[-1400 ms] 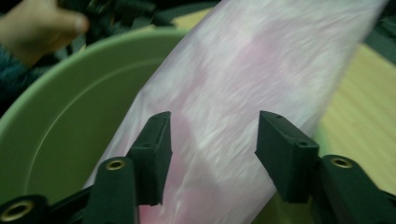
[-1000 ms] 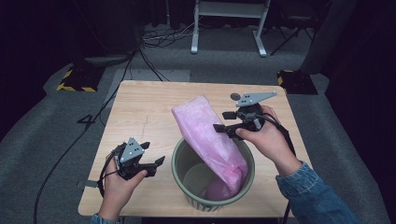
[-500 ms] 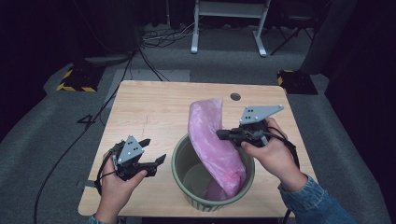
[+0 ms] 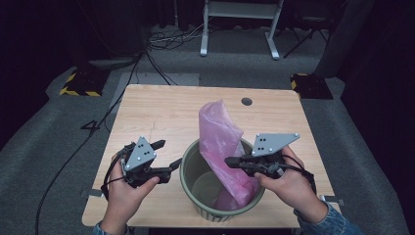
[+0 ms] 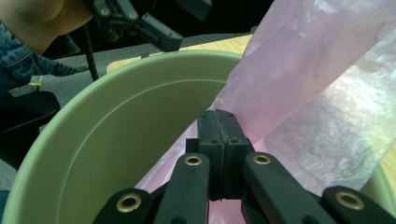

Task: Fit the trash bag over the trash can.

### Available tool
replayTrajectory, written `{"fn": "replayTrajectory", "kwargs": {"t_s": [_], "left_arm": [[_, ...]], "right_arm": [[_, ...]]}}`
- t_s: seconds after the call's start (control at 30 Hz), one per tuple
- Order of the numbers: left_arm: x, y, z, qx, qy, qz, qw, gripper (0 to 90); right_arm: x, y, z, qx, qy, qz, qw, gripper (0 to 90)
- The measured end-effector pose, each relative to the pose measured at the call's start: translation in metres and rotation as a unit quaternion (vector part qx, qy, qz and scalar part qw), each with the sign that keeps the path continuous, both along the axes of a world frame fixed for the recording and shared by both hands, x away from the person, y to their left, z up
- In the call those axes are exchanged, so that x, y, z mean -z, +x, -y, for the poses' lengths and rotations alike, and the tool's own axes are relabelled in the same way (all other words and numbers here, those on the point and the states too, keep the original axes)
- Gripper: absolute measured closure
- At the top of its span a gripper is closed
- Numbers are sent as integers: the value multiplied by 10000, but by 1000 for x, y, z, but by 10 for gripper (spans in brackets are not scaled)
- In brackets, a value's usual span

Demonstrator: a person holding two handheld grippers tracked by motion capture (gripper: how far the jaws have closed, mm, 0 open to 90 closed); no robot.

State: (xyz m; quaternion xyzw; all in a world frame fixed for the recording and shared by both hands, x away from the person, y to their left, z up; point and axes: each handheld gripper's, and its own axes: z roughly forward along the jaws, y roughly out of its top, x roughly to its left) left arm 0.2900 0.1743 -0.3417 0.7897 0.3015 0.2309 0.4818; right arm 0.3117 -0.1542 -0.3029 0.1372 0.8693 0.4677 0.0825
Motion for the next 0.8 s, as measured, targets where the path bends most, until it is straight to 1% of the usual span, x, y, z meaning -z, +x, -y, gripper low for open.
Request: {"fn": "replayTrajectory", "kwargs": {"t_s": [0.1,0.17,0.23,0.3,0.43,0.53,0.63,0.8], "left_arm": [[-4,0,3,57,15,37,10000,301],[-6,0,6,120,-27,25,9999,304],[-8,0,10,157,15,41,9999,308],[-11,-1,14,191,6,62,9998,310],[-17,-2,20,277,14,145,9995,318],[-20,-2,25,341,-18,209,9992,331],[-21,-2,29,408,-25,242,9989,366],[-19,-1,35,535,2,220,9983,451]], "right_arm": [[3,-4,1,-35,22,5,10000,900],[6,-8,1,-79,32,2,10000,900],[8,-12,1,-127,15,-5,9999,900],[10,-15,0,-158,2,2,9999,900],[11,-21,-1,-241,-6,6,9997,900],[12,-24,-2,-282,-10,2,9996,900],[14,-25,-3,-323,-41,-17,9995,900],[17,-26,-6,-375,-82,-50,9993,900]]}}
